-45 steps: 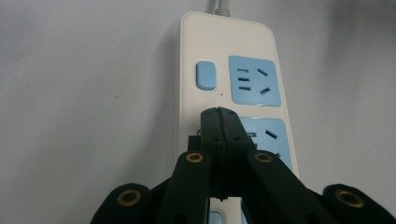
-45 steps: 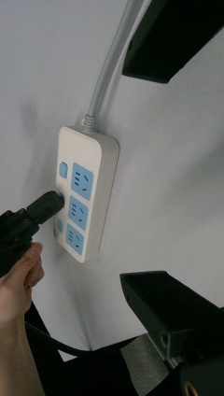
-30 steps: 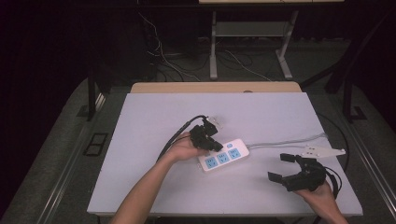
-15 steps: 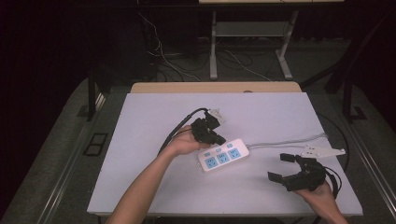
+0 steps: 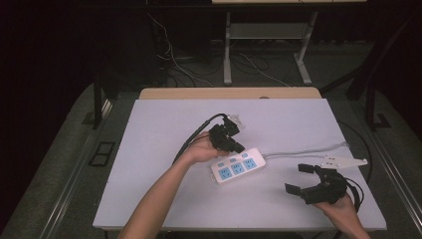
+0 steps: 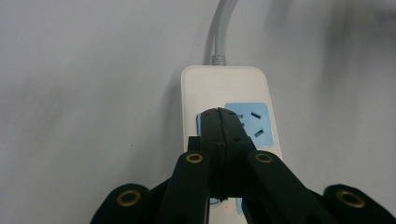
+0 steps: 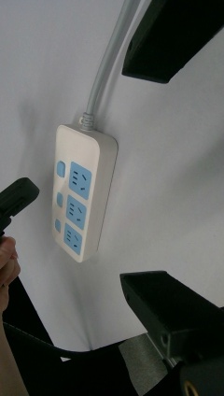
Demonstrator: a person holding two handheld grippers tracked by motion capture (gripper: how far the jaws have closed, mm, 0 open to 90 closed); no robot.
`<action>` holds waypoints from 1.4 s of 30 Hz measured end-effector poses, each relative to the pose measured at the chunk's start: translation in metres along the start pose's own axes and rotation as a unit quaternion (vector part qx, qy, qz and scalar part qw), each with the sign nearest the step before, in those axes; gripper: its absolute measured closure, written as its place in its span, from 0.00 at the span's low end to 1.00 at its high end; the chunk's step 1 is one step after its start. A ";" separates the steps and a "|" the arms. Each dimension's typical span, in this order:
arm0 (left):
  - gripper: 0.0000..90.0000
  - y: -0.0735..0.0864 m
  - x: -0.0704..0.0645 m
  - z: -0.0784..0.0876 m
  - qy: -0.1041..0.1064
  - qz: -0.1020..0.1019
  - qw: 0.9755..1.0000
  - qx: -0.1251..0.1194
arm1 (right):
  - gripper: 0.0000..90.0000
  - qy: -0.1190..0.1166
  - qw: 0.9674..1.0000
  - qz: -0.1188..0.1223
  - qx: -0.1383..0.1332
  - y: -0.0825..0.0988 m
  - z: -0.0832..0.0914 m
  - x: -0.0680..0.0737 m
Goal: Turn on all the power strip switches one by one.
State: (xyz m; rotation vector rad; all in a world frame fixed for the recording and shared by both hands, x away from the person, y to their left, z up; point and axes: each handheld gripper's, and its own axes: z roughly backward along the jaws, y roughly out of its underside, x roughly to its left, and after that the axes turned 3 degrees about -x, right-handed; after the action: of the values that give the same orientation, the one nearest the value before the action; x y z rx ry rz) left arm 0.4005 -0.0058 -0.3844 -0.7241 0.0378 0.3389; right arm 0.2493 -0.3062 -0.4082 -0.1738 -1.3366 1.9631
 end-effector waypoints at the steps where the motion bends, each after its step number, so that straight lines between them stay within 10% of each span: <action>1: 0.99 -0.001 0.000 -0.002 0.000 0.000 1.000 0.001 | 0.02 0.000 1.000 0.000 0.001 0.000 0.000 0.000; 42: 1.00 0.001 0.009 -0.032 0.017 0.024 1.000 0.013 | 0.02 -0.001 1.000 0.006 0.004 0.001 -0.001 0.002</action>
State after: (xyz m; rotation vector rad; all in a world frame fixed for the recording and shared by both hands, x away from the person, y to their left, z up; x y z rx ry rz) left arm 0.4112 -0.0233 -0.4105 -0.7048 0.0907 0.3712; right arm 0.2478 -0.3040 -0.4085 -0.1759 -1.3329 1.9786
